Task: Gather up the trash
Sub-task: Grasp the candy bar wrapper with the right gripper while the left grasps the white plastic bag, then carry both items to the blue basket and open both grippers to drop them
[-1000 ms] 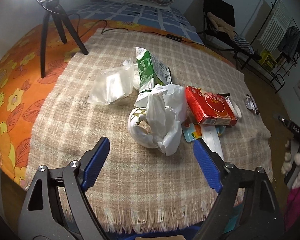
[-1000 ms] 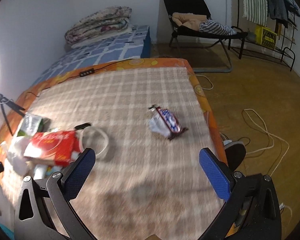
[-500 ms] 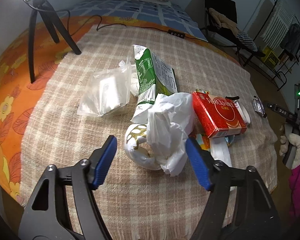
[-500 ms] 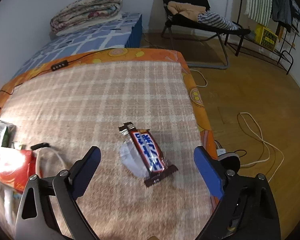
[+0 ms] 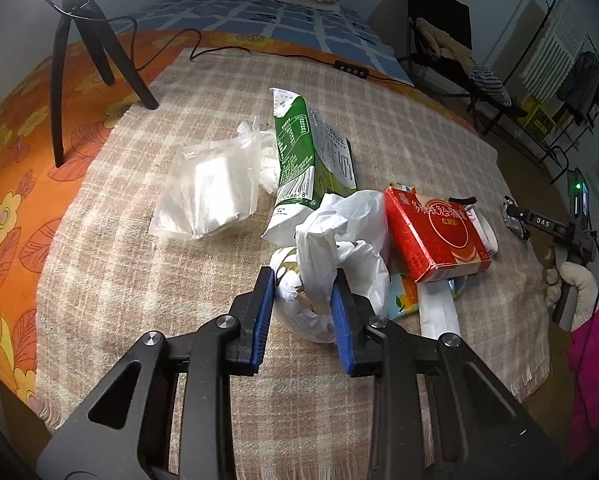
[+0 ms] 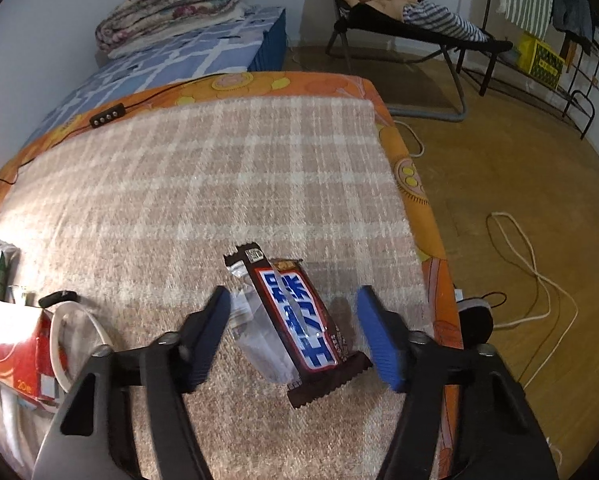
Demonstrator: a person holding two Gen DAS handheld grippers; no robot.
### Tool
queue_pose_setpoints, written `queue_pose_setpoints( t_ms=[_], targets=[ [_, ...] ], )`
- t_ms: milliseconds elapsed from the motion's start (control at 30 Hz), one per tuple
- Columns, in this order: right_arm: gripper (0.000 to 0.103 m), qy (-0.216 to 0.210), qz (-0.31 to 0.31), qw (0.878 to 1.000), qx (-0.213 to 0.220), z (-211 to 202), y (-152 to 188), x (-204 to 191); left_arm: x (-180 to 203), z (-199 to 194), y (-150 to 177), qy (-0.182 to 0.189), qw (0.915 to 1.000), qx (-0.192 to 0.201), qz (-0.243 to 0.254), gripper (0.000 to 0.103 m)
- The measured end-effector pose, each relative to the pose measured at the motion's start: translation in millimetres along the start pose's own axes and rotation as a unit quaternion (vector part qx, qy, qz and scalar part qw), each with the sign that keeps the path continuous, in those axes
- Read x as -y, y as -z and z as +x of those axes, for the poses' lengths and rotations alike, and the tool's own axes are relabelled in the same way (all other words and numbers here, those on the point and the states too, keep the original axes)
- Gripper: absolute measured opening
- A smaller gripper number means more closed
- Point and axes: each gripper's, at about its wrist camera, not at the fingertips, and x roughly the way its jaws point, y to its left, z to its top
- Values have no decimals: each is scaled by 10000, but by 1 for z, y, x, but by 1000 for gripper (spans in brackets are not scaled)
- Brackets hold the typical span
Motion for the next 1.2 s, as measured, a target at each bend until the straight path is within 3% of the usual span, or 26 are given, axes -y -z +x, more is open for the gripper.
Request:
queue_pose_setpoints(
  t_ms=[33, 100, 233, 767, 1200],
  targets=[
    [35, -53, 42, 10000, -36, 1, 1, 2, 1, 0, 0, -9, 10000, 5, 28, 26],
    [18, -214, 172, 9995, -125, 2, 4, 6, 1, -1, 1, -24, 10000, 24, 52, 24],
    [8, -382, 297, 9988, -76, -4, 9, 10, 2, -6, 2, 6, 9999, 90, 58, 22],
    [8, -809, 163, 9948, 601, -83, 15, -16, -4, -68, 14, 284, 9979, 573, 57, 19],
    [8, -1683, -657, 9796, 875, -177, 87, -94, -5, -133, 69, 331, 9952, 780, 491, 19]
  ],
)
